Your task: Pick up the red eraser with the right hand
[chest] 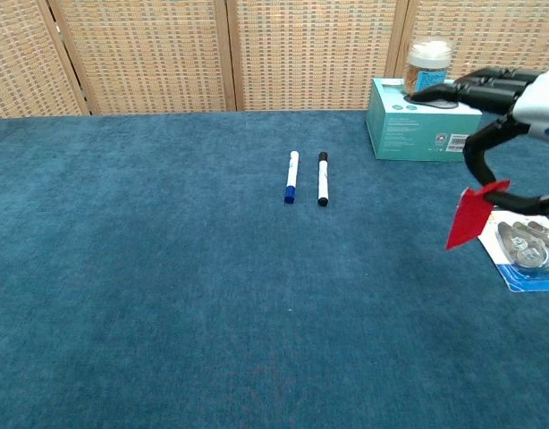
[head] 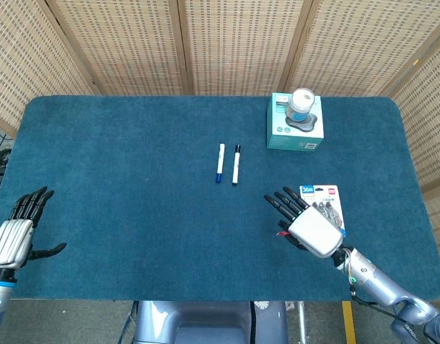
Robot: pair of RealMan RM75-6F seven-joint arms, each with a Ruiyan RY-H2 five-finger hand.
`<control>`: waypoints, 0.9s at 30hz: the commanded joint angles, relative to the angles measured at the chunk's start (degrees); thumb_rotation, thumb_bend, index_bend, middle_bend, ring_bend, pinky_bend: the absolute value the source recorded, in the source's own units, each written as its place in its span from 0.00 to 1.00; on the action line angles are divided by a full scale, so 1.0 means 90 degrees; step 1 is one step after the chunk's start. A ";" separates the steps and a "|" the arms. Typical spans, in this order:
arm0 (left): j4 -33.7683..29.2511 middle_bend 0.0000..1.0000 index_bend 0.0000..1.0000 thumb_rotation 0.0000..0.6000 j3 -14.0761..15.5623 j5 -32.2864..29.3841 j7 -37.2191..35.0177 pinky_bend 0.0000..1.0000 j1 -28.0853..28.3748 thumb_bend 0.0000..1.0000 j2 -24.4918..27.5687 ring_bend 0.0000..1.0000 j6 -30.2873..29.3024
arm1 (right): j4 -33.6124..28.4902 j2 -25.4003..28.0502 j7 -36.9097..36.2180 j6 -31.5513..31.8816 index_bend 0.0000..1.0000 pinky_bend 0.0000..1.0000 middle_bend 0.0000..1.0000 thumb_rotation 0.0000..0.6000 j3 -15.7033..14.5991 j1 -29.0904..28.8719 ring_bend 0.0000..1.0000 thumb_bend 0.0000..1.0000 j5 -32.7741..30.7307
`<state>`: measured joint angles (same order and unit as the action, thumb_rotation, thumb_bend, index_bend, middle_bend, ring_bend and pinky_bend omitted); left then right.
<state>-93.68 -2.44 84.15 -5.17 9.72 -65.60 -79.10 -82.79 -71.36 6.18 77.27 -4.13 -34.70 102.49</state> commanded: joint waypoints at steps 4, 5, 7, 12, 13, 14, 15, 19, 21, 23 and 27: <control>0.0014 0.00 0.00 1.00 0.0007 0.0016 -0.0024 0.00 -0.0004 0.12 0.0006 0.00 -0.0007 | -0.0116 0.0330 -0.0227 0.0636 0.01 0.00 0.00 1.00 0.0523 0.0515 0.00 0.20 -0.0827; 0.0015 0.00 0.00 1.00 0.0008 0.0021 -0.0030 0.00 -0.0005 0.12 0.0007 0.00 -0.0011 | -0.0149 0.0350 -0.0250 0.0738 0.00 0.00 0.00 1.00 0.0567 0.0618 0.00 0.15 -0.0948; 0.0019 0.00 0.00 1.00 0.0009 0.0031 -0.0034 0.00 -0.0008 0.12 0.0004 0.00 -0.0022 | -0.0250 0.0416 -0.0251 0.0821 0.00 0.00 0.00 1.00 0.0615 0.0836 0.00 0.10 -0.1271; 0.0035 0.00 0.00 1.00 0.0021 0.0085 -0.0040 0.00 -0.0037 0.12 -0.0014 0.00 -0.0101 | -0.0570 0.0479 -0.0523 0.0903 0.00 0.00 0.00 1.00 0.0597 0.1358 0.00 0.05 -0.1870; 0.0037 0.00 0.00 1.00 0.0028 0.0105 -0.0038 0.00 -0.0046 0.12 -0.0017 0.00 -0.0122 | -0.0584 0.0458 -0.0629 0.0932 0.00 0.00 0.00 1.00 0.0592 0.1435 0.00 0.03 -0.1906; 0.0043 0.00 0.00 1.00 0.0032 0.0135 -0.0034 0.00 -0.0054 0.12 -0.0021 0.00 -0.0154 | -0.0592 0.0431 -0.0732 0.0969 0.00 0.00 0.00 1.00 0.0585 0.1509 0.00 0.02 -0.1927; 0.0054 0.00 0.00 1.00 0.0032 0.0156 -0.0027 0.00 -0.0059 0.12 -0.0030 0.00 -0.0180 | -0.0591 0.0405 -0.0808 0.1007 0.00 0.00 0.00 1.00 0.0575 0.1578 0.00 0.01 -0.1929; 0.0073 0.00 0.00 1.00 0.0029 0.0174 -0.0014 0.00 -0.0073 0.12 -0.0056 0.00 -0.0225 | -0.0566 0.0298 -0.0940 0.1166 0.00 0.00 0.00 1.00 0.0515 0.1809 0.00 0.00 -0.1875; 0.0091 0.00 0.00 1.00 0.0023 0.0181 -0.0004 0.00 -0.0082 0.12 -0.0075 0.00 -0.0255 | -0.0510 0.0225 -0.0979 0.1233 0.00 0.00 0.00 1.00 0.0502 0.1916 0.00 0.00 -0.1831; 0.0102 0.00 0.00 1.00 0.0019 0.0184 -0.0001 0.00 -0.0088 0.12 -0.0085 0.00 -0.0274 | -0.0486 0.0162 -0.0996 0.1294 0.00 0.00 0.00 1.00 0.0482 0.2008 0.00 0.00 -0.1802; 0.0131 0.00 0.00 1.00 0.0013 0.0202 0.0009 0.00 -0.0104 0.12 -0.0111 0.00 -0.0324 | -0.0522 0.0104 -0.0971 0.1373 0.00 0.00 0.00 1.00 0.0498 0.2149 0.00 0.00 -0.1763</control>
